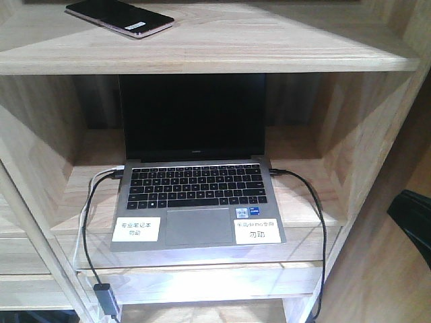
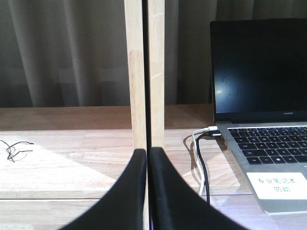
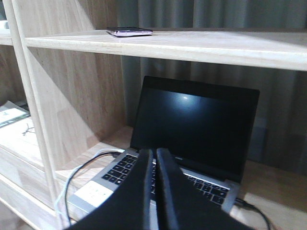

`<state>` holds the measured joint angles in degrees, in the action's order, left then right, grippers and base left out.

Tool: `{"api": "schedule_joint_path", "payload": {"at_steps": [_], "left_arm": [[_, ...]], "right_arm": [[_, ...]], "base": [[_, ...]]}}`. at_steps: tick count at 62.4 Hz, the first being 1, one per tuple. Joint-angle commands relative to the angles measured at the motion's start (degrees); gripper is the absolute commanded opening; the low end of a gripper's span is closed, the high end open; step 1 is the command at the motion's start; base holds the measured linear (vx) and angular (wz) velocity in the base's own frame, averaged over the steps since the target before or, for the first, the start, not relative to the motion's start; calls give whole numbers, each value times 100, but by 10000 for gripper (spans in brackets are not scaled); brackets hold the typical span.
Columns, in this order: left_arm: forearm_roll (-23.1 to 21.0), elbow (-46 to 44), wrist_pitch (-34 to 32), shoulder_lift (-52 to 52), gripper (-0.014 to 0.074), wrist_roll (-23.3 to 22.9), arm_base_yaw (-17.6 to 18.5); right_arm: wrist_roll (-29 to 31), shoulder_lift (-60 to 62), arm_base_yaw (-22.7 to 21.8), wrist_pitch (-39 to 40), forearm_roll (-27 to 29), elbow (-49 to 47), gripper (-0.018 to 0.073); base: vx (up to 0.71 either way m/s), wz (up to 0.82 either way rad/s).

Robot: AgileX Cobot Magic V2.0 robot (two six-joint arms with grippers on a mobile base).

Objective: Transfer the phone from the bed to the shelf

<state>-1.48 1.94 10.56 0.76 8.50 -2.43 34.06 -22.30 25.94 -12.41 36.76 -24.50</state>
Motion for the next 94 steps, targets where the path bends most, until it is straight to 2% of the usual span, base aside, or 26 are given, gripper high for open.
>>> {"api": "schedule_joint_path", "payload": {"at_steps": [1, 9, 13, 21, 27, 44, 53, 62, 77, 85, 94], "left_arm": [[-52, -122, -415, 77, 1, -33, 20], [-52, -122, -415, 77, 1, -33, 20], [-52, -122, -415, 77, 1, -33, 20], [-52, -122, -415, 77, 1, -33, 20], [-52, -122, -415, 77, 1, -33, 20], [-52, -122, -415, 77, 1, -33, 20], [-52, -122, -415, 77, 1, -33, 20], [-52, -122, -415, 77, 1, -33, 20], [-52, -122, -415, 77, 1, -33, 20], [-52, -122, -415, 77, 1, -33, 20], [-52, -122, -415, 77, 1, -33, 20]], "right_arm": [[-348, -37, -24, 428, -402, -163, -6], [-1563, -37, -24, 428, -1559, -163, -6], [-2333, -37, -24, 428, -2384, -163, -6], [-3721, -37, -24, 433, -3676, -163, -6], [-4245, -37, -32, 433, -4181, -163, -6], [-4000, -37, -114, 422, -4215, -163, -6], [-3936, 22, -707, 534, -4209, 14, -6], [-3982, 409, -1381, 898, -4171, 630, -6], [-3982, 1299, -2221, 939, -4022, 1579, -6], [-3977, 1728, -2503, 939, -4034, 1988, -6], [-3977, 2182, -2557, 992, -4034, 2405, -6]], "base": [[0, 0], [0, 0], [0, 0], [0, 0], [0, 0], [0, 0], [0, 0], [0, 0], [0, 0], [0, 0], [0, 0]]}}
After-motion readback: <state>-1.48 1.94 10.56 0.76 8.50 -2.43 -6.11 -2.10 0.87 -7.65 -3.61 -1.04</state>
